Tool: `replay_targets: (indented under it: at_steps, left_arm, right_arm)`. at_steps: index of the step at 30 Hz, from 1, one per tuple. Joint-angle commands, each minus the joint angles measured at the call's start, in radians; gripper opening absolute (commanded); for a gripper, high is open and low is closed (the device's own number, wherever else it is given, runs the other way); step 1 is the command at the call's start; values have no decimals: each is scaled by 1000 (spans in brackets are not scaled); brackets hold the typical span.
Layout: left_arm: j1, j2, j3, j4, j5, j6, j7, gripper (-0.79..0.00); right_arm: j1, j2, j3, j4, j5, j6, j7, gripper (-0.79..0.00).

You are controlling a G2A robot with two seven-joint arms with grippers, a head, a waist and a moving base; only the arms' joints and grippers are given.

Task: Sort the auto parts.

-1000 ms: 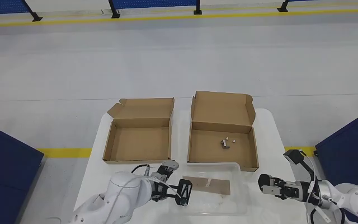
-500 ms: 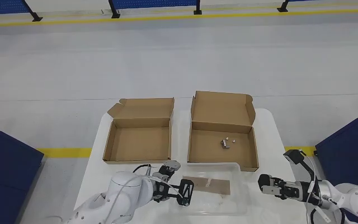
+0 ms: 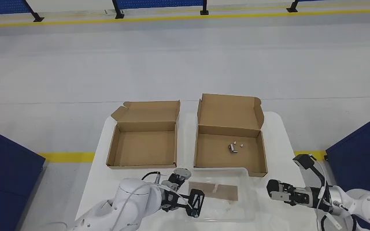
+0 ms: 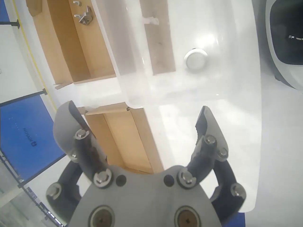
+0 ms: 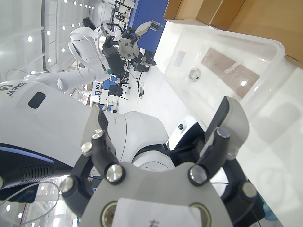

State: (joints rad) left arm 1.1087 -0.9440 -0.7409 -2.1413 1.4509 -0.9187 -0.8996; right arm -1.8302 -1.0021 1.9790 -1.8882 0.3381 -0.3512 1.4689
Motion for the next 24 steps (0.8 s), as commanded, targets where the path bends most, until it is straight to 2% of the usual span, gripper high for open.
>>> replay_targets:
  at_steps: [1, 8, 13, 19, 24]
  left_arm:
    - [-28, -9, 32, 14, -32, 14, -16, 0]
    - [-162, -38, 166, 91, -202, 130, -131, 0]
    - [-305, -64, 295, 151, -374, 224, -226, 0]
    - [-481, -109, 461, 207, -584, 360, -362, 0]
    - [-568, -151, 528, 251, -695, 427, -429, 0]
  right_arm:
    - [0, 0, 0, 0, 0, 0, 0, 0]
    - [0, 0, 0, 0, 0, 0, 0, 0]
    - [0, 0, 0, 0, 0, 0, 0, 0]
    - [0, 0, 0, 0, 0, 0, 0, 0]
    - [0, 0, 0, 0, 0, 0, 0, 0]
